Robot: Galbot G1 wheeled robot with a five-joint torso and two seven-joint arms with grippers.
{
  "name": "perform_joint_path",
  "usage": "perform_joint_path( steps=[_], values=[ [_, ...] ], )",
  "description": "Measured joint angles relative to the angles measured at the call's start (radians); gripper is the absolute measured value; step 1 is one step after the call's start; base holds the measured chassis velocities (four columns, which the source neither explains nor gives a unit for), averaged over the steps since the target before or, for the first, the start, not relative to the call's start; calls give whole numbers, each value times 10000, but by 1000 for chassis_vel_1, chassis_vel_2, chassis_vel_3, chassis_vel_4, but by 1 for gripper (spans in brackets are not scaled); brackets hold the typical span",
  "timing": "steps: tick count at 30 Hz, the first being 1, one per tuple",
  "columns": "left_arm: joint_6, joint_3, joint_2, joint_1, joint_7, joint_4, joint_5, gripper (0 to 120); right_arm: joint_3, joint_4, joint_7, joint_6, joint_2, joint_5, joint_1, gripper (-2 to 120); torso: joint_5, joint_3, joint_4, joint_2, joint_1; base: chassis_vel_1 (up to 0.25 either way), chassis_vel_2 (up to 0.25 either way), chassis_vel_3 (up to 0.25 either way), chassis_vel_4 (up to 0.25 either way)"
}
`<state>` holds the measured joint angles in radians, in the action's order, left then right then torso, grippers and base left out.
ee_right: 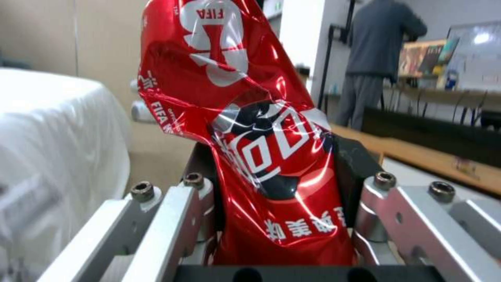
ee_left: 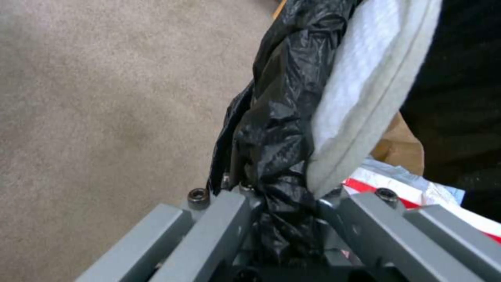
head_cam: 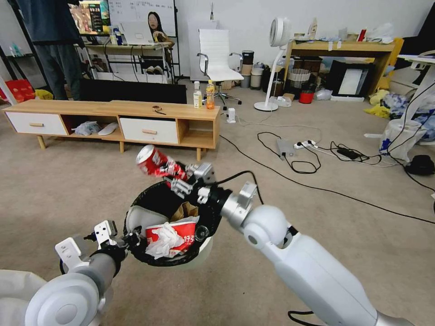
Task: Pick up the trash bin and place the garbage on the floor into it.
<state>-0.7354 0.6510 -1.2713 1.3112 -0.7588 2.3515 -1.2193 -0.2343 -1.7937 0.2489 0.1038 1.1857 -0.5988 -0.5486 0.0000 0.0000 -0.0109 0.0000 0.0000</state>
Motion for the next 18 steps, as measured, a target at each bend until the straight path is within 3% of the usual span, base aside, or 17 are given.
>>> perform_joint_path(
  steps=[18],
  values=[
    [0, -47, -8, -6, -18, 38, 14, 4, 29, -5, -450, 134, -669, 286, -724, 35, 1, 0, -1, 0, 0, 0, 0, 0, 0]
  ],
)
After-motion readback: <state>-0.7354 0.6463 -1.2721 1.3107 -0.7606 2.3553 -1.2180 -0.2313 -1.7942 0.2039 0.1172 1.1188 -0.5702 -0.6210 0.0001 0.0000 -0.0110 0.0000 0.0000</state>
